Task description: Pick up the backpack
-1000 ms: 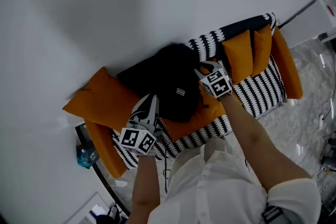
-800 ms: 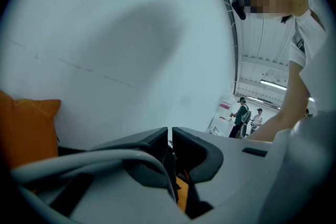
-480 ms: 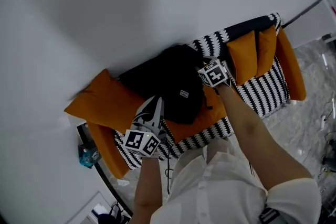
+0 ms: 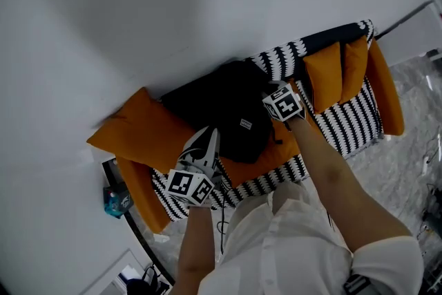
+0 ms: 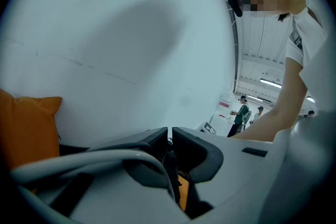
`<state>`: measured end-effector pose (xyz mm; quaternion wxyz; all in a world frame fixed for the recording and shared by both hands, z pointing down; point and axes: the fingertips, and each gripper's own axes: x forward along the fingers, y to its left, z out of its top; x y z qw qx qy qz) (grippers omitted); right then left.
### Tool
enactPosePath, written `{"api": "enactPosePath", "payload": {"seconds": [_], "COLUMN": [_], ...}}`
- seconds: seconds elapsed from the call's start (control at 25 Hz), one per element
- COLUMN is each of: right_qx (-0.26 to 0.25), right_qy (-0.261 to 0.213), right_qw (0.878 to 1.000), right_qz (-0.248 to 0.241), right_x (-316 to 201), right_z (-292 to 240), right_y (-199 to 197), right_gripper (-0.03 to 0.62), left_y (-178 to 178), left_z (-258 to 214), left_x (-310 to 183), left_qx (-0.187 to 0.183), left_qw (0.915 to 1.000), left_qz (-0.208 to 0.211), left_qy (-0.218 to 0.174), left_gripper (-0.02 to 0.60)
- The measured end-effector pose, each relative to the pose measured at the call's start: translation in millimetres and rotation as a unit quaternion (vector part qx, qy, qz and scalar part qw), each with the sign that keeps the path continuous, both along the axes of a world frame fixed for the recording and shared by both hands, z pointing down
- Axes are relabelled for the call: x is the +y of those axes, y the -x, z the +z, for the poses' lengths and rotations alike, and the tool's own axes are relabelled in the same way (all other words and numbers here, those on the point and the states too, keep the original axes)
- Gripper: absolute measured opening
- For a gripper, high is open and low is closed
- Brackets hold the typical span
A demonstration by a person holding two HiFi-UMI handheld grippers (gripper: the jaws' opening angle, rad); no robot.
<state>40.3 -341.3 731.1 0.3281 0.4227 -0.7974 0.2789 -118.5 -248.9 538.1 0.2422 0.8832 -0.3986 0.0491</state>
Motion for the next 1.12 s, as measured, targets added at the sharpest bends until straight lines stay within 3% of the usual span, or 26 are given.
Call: {"api": "enactPosePath", "payload": {"seconds": [0.48,0.8,1.12], "right_qx": [-0.036,-0.058,-0.077], "right_qy": [-0.037,-0.047,-0.044], "right_qw": [0.998,0.994,0.990], "right_qz": [-0.047,-0.078,-0.108], "right_x": [60.1,106.6,150.2], "right_z": [-44.2,-66.3,-81.8], "right_y": [28.4,43.4,60.4], "right_gripper": [0.032,0.032,0.032], "left_y": [8.2,21.6,35.2], "left_z": [-2.8,14.3,26.5], "left_x": [15.4,27.7,46.5], "left_qx": [-0.010,-0.051,-0.062], "left_qw": [1.0000,0.9986,0.9977], "left_qz": [-0.002,0.003,0.003], "left_qy": [-0.001,0.009,0.029], "left_gripper": [0.043,0.043,0.043]}}
